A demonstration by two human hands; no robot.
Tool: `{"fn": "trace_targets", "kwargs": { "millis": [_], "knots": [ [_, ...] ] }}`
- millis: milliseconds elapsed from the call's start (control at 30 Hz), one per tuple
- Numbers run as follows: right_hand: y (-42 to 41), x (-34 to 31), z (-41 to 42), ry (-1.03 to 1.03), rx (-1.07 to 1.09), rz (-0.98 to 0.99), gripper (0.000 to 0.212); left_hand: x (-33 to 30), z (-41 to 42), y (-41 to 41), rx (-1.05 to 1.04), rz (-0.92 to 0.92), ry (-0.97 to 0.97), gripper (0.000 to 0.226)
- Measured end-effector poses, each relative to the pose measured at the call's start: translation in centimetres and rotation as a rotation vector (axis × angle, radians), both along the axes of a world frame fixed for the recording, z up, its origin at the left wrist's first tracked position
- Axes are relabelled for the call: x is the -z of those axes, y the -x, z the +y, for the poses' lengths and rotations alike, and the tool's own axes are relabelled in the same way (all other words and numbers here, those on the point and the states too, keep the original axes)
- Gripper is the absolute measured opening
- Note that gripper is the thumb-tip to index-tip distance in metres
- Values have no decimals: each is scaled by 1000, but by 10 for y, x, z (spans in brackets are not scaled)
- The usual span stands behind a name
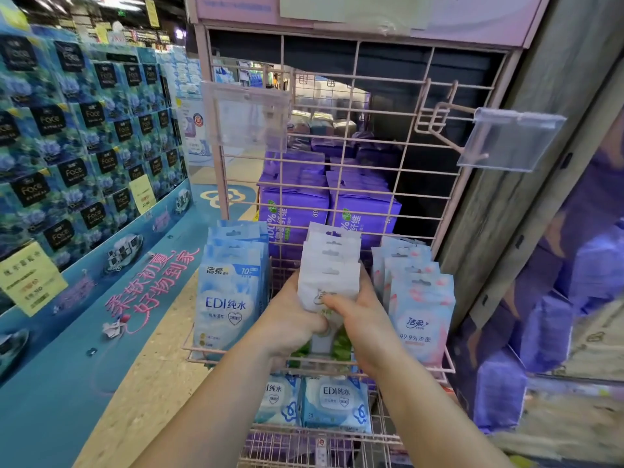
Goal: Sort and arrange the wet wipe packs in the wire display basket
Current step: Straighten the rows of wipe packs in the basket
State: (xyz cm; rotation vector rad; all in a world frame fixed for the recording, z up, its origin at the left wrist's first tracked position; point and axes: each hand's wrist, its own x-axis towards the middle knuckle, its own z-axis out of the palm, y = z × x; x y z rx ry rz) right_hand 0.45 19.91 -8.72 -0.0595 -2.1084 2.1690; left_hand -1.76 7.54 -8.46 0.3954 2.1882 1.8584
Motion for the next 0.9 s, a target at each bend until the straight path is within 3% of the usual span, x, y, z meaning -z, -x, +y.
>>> {"fn": "trace_targets", "kwargs": {
  "millis": [133, 233, 300, 367, 433, 500, 567, 633, 667, 733, 833, 900],
  "knots": [
    [-8, -2, 1, -77, -12, -59, 70, 1, -8, -10, -65, -7, 104, 85],
    [-38, -9, -5, -272, 156, 12, 80, -6, -29, -35, -105, 71, 213, 80],
    [-66, -15, -15, -302, 244, 198, 72, -7, -51, -48, -258, 127, 183, 64],
    [-84, -18, -32, -320, 154, 231, 59, -10, -73, -57, -535, 201, 80, 36],
    [-84, -15, -50, -348, -48, 126, 57, -10, -95, -55, -731, 226, 126, 45],
    [-69, -16, -64, -327, -177, 46, 59, -1, -118, -43, -678, 120, 211, 77],
    [-47, -21, -72, -328, -209, -26, 62, 8, -134, -32, -483, -7, 261, 91],
    [-24, -23, -77, -373, -228, -76, 56, 15, -139, -29, -331, -53, 288, 73],
    [-17, -24, -81, -424, -255, -104, 47, 19, -138, -29, -299, -35, 294, 55],
    [-8, -20, -92, -612, -275, -159, 48, 26, -130, -29, -305, 33, 270, 37],
    [-5, -18, -104, -713, -194, -171, 56, 26, -117, -32, -288, 124, 146, 36],
    [-5, -18, -104, -689, -122, -91, 65, 23, -117, -31, -321, 224, 200, 41]
  ]
}}
